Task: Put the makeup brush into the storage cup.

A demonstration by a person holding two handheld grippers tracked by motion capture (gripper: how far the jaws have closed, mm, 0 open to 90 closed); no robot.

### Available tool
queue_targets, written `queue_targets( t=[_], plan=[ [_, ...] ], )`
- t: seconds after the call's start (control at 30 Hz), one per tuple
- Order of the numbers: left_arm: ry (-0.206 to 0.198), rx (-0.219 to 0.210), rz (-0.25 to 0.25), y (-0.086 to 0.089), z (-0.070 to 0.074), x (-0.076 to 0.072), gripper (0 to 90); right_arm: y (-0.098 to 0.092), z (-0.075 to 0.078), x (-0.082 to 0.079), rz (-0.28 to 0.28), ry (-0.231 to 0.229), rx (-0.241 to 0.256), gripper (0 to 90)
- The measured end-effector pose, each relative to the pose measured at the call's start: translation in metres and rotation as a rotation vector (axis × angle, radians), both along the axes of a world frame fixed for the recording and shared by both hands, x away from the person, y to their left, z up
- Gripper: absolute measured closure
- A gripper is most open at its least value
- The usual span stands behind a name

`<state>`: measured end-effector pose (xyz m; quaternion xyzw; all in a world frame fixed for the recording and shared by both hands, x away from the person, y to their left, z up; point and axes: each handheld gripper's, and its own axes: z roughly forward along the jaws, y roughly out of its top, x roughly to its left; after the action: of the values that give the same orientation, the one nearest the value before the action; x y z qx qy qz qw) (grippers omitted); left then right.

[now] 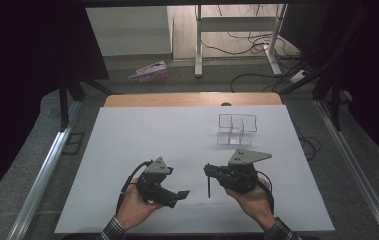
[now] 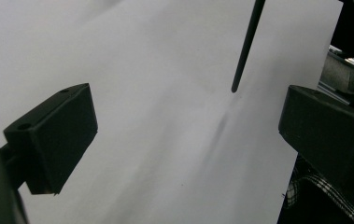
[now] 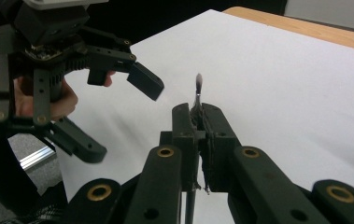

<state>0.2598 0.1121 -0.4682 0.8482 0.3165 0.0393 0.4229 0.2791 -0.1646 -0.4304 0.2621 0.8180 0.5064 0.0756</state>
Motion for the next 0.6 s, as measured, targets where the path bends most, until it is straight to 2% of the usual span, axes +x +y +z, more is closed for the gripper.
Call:
queue_targets(
  t=[0.37, 0.6],
  plan=[
    [-0.01, 0.007, 0.04, 0.022, 0.001, -0.007, 2.5, -0.012, 0.004, 0.001, -0.036, -0.03, 0.006, 84.8],
    [-0.032, 0.02, 0.078, 0.038, -0.001, -0.014, 1.7, -0.018, 0.005, 0.003, -0.057, -0.037, 0.007, 84.9]
  ],
)
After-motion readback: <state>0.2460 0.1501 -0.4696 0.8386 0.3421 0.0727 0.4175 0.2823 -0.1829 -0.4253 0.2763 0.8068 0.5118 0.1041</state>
